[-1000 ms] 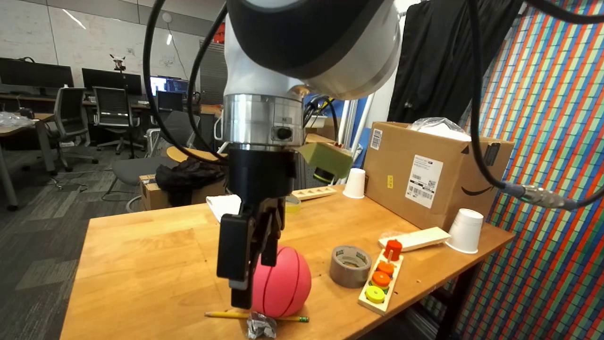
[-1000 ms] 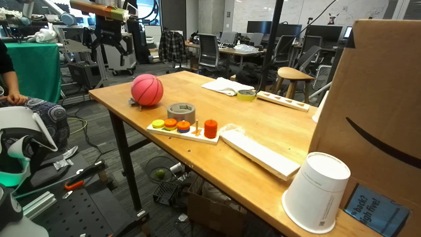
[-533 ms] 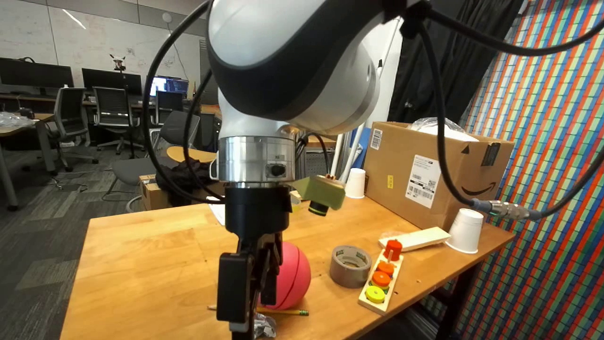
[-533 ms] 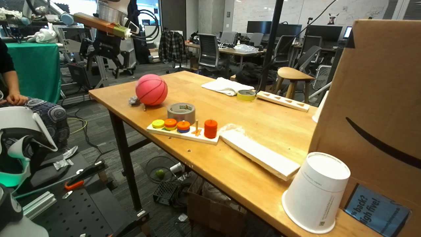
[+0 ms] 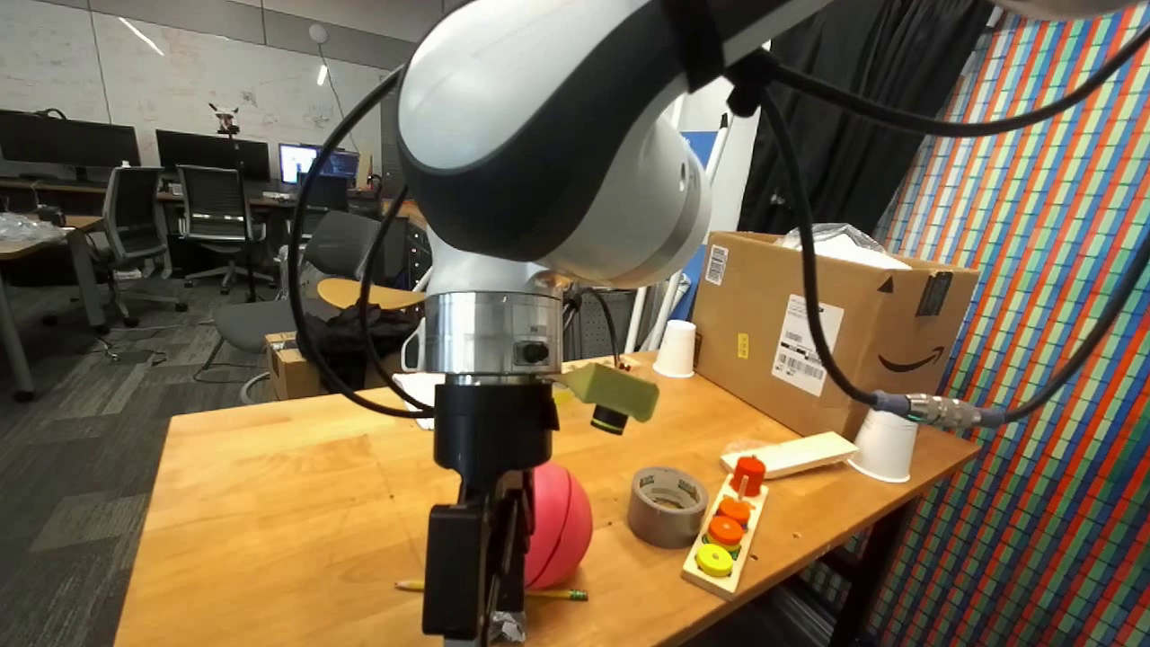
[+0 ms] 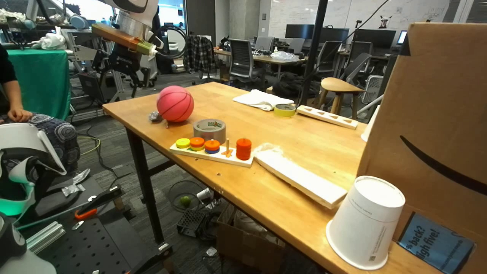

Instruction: Move the basketball to the right

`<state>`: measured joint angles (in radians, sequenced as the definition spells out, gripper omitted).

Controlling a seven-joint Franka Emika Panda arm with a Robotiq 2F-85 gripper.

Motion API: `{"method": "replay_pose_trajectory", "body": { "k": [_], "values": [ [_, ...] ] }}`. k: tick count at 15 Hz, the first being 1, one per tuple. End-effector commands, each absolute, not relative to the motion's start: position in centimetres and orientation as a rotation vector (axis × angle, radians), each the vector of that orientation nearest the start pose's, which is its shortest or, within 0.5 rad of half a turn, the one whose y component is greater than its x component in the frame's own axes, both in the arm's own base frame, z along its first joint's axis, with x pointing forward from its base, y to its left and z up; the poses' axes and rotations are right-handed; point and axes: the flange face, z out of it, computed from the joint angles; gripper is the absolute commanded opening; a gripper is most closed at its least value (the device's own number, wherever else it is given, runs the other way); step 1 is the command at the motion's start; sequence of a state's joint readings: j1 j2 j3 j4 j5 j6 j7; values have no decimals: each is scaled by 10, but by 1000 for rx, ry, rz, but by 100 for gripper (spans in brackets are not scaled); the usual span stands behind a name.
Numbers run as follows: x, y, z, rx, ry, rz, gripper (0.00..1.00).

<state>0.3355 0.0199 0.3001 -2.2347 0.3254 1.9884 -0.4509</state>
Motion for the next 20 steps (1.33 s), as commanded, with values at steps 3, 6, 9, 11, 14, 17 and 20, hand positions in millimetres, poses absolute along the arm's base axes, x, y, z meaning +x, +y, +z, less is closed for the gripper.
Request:
{"method": "replay_pose_trajectory", "body": {
  "k": [3, 6, 9, 11, 14, 17, 20],
  "values": [
    [399, 303, 345, -2489, -1309, 371, 100],
    [412, 297, 344, -2480, -1342, 319, 100],
    [430, 288, 342, -2481, -1365, 265, 100],
    [444, 280, 336, -2485, -1366, 244, 100],
    [467, 259, 332, -2527, -1362, 228, 100],
    [503, 228, 350, -2657, -1494, 182, 100],
    [550, 171, 400, -2854, -1497, 60, 100]
  ]
}}
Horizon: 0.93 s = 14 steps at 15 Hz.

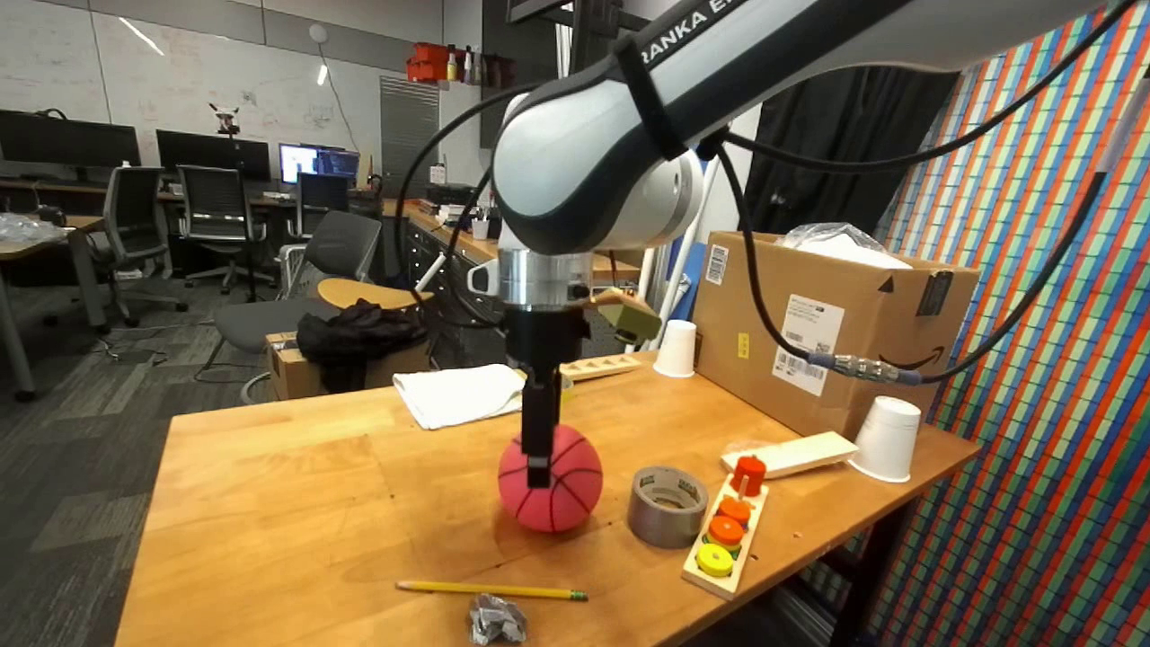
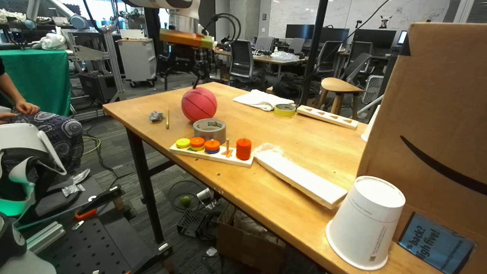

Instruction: Move the basketball to the right

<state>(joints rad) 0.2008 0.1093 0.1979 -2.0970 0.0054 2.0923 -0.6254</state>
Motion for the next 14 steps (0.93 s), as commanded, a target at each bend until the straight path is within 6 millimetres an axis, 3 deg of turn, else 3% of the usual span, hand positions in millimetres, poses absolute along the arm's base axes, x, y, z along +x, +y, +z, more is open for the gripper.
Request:
{"method": "replay_pose_trajectory", "body": {
  "k": [1, 4, 7, 14],
  "values": [
    [560, 152, 422, -2910, -1454, -2, 100],
    [573, 118, 452, -3035, -1297, -181, 100],
    [559, 119, 448, -3096, -1186, -253, 100],
    [501, 195, 406, -3002, -1001, -128, 100]
  ]
}}
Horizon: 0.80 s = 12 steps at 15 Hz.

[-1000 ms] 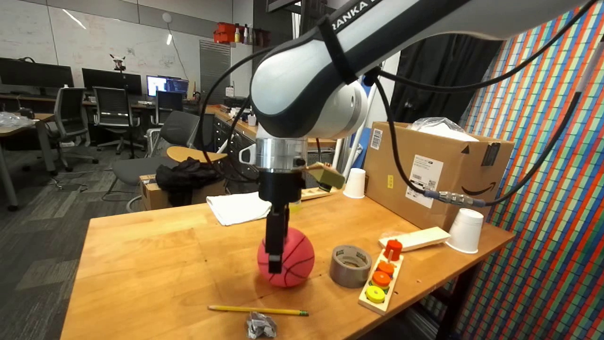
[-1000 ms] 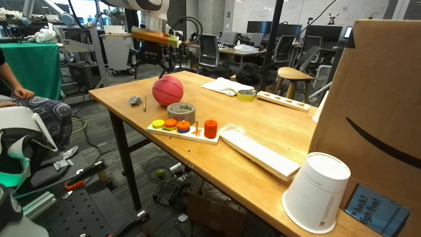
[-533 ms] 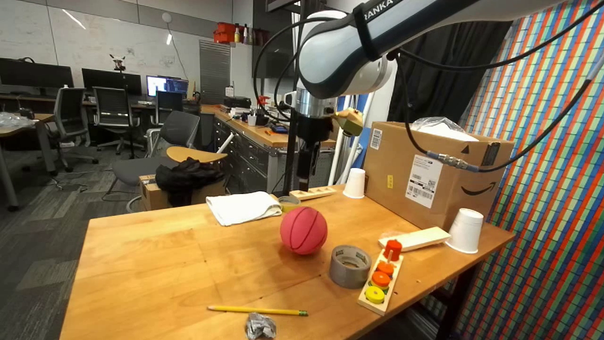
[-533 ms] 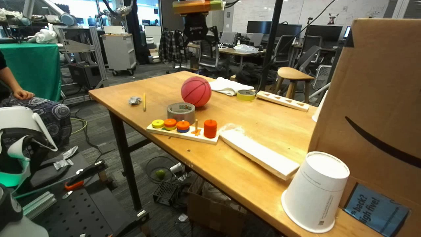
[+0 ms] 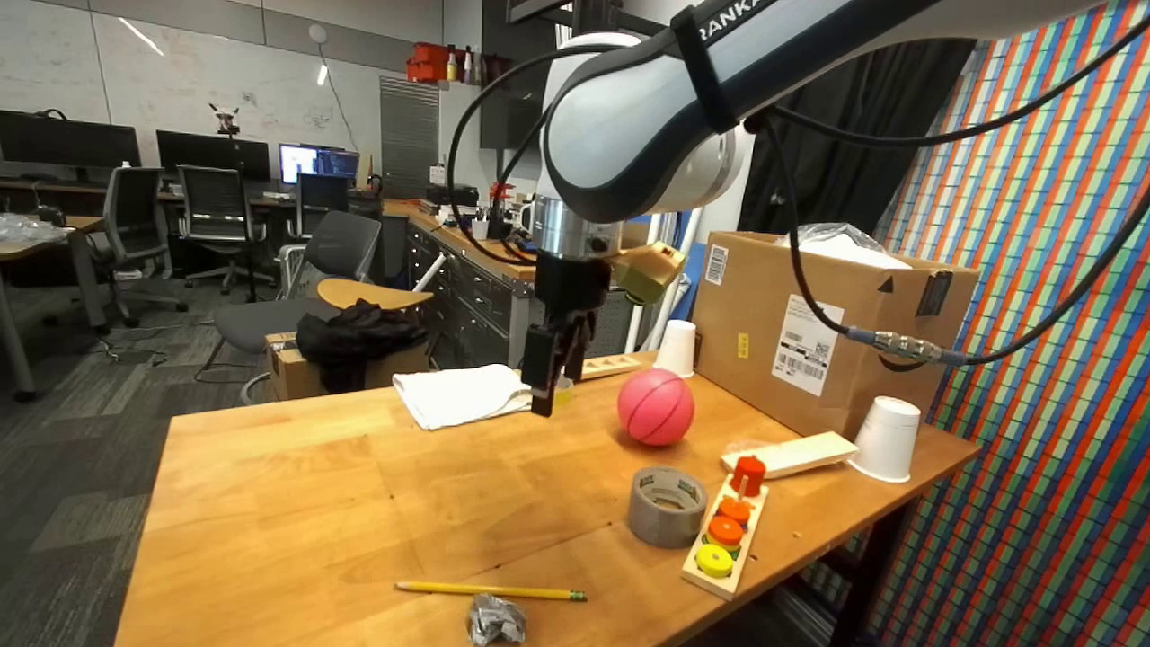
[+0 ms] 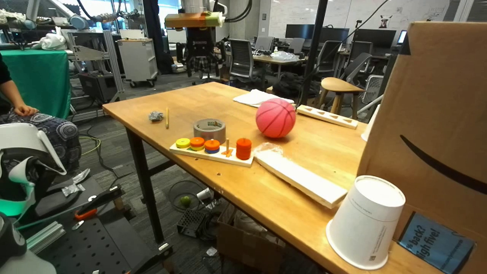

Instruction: Move the basketball to the right

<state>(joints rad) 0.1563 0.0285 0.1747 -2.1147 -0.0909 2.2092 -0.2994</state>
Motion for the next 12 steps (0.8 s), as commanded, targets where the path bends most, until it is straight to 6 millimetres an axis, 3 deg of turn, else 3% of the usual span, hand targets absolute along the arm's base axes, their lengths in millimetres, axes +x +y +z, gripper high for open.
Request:
{"method": "replay_pose_trajectory", "body": {
  "k": [1, 6, 12],
  "values": [
    [496, 201, 400, -3000, -992, -116, 100],
    [481, 209, 387, -2963, -966, -47, 100],
    [481, 212, 378, -2948, -949, -28, 100]
  ]
}}
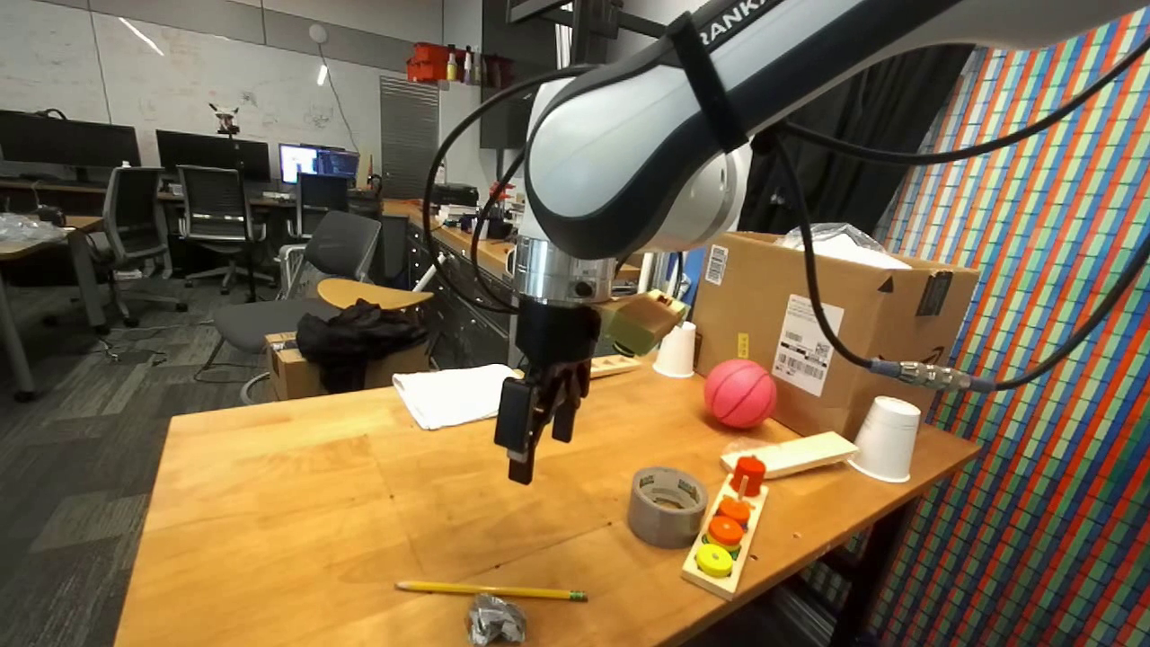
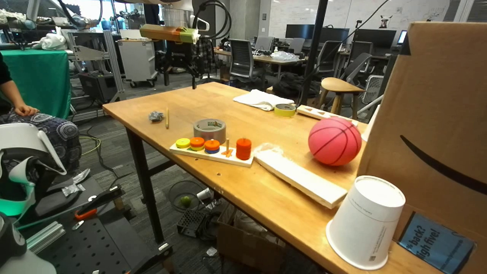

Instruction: Move the basketball to the right

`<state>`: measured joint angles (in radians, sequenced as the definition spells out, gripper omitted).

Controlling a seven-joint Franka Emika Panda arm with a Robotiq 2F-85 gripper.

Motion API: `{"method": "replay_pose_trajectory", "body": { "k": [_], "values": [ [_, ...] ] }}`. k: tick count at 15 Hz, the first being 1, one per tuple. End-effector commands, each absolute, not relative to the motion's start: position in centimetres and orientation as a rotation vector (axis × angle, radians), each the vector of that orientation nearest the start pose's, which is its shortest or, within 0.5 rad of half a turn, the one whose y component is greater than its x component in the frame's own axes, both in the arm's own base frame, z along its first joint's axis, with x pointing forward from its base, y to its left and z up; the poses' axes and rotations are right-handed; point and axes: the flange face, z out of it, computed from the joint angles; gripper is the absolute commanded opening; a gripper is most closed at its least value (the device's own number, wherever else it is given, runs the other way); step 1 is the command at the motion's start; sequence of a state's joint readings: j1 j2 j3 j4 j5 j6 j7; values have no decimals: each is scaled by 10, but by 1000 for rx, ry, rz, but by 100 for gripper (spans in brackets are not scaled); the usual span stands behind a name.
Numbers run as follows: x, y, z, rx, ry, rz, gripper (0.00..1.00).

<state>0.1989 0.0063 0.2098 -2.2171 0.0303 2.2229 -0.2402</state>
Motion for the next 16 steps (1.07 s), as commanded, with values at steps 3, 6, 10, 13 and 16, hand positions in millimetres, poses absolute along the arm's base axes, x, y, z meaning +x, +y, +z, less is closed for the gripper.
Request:
{"method": "replay_pose_trajectory", "body": {
  "k": [3, 6, 10, 13, 16],
  "values": [
    [483, 202, 375, -2959, -914, -16, 100],
    [485, 187, 370, -2960, -844, -1, 100],
    [488, 181, 361, -2972, -813, 48, 100],
    [489, 176, 361, -2977, -768, 52, 100],
    [489, 176, 361, -2978, -762, 52, 100]
  ]
}}
